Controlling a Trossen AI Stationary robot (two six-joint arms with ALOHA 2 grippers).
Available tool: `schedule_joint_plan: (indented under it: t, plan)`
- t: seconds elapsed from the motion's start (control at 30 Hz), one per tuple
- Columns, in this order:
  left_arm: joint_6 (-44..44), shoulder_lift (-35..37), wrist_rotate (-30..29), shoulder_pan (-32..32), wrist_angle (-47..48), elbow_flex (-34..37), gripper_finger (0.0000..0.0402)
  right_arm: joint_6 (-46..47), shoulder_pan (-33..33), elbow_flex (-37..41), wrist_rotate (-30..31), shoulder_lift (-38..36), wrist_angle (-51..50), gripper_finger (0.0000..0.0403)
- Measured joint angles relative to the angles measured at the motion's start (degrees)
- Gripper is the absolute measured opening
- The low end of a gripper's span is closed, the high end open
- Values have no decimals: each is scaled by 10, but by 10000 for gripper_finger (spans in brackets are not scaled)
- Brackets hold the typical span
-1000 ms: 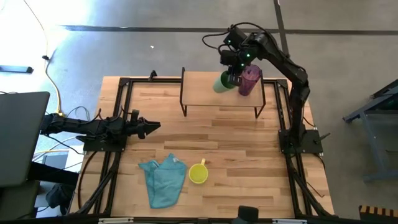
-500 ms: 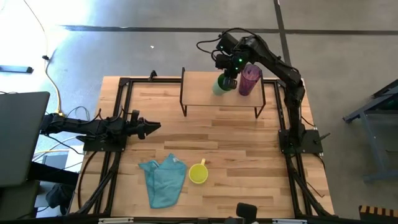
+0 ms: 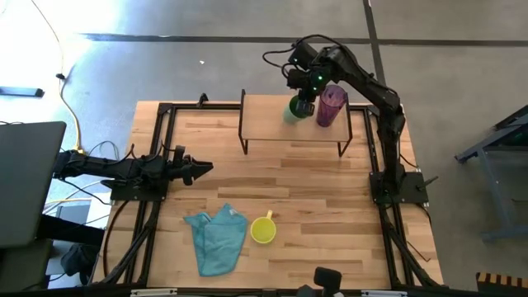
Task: Stack small to large cups/mugs on shelf
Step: Put the green cup on the shelf
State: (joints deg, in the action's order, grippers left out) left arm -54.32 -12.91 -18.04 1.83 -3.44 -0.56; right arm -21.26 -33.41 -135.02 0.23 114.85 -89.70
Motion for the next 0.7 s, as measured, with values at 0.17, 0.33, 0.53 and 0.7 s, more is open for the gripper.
schedule_joint_plan:
  t: [0.17,0.33,0.53,0.7]
  plan:
    - [0,0,0,0,0,0,184,4,0,0,0,0,4,0]
    - [0,0,0,0,0,0,184,4,0,0,-2,0,4,14]
    - [0,0,0,0,0,0,184,2,0,0,-2,0,4,34]
    - [0,0,0,0,0,0,184,0,0,0,-2,0,4,36]
